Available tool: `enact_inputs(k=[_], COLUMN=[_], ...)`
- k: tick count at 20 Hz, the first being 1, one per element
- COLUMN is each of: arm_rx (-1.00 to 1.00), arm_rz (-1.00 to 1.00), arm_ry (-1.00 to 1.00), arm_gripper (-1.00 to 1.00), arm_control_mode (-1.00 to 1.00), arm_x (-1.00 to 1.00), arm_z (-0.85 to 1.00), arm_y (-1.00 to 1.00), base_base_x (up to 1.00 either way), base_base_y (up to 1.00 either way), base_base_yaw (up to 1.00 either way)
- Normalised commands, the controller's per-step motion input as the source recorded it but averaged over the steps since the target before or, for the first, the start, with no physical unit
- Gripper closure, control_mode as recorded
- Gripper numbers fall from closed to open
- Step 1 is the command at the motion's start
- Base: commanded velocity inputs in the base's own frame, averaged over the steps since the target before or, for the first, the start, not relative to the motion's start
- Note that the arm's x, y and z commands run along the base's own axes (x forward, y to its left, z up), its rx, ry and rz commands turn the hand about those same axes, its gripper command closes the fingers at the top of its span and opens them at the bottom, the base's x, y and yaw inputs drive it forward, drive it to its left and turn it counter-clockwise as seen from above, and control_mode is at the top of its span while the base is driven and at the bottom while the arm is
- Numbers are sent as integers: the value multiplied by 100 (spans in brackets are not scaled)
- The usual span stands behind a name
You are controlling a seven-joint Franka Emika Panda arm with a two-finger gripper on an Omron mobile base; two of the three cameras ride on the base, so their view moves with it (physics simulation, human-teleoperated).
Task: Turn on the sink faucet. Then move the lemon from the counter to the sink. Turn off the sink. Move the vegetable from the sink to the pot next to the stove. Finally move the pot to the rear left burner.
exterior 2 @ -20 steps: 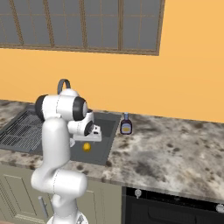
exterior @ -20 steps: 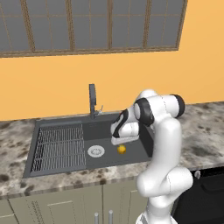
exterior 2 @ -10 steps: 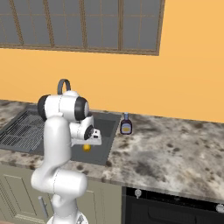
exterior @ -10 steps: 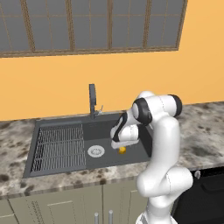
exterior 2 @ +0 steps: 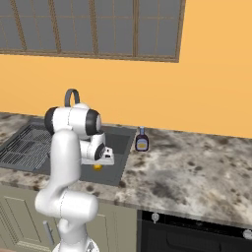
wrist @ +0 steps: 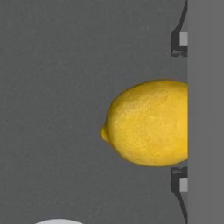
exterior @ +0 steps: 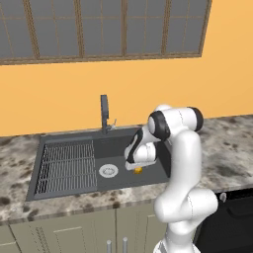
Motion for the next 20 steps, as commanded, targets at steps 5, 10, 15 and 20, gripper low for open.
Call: enact_inputs(k=[5,10,15,20], arm_rx=[0,0,0,0], arm_rz=[0,1,0,0], arm_ry=[-3,-3,0,0], arm_gripper=[-100,-100,100,100], arm_control_mode=[-100,-100,-100,-100], arm_x=[12,3,0,0], arm_z=[-7,-8,-24,-4], arm_y=[8,19,8,0], base_base_x=[0,0,0,0], base_base_y=[0,0,0,0], base_base_yaw=[0,0,0,0])
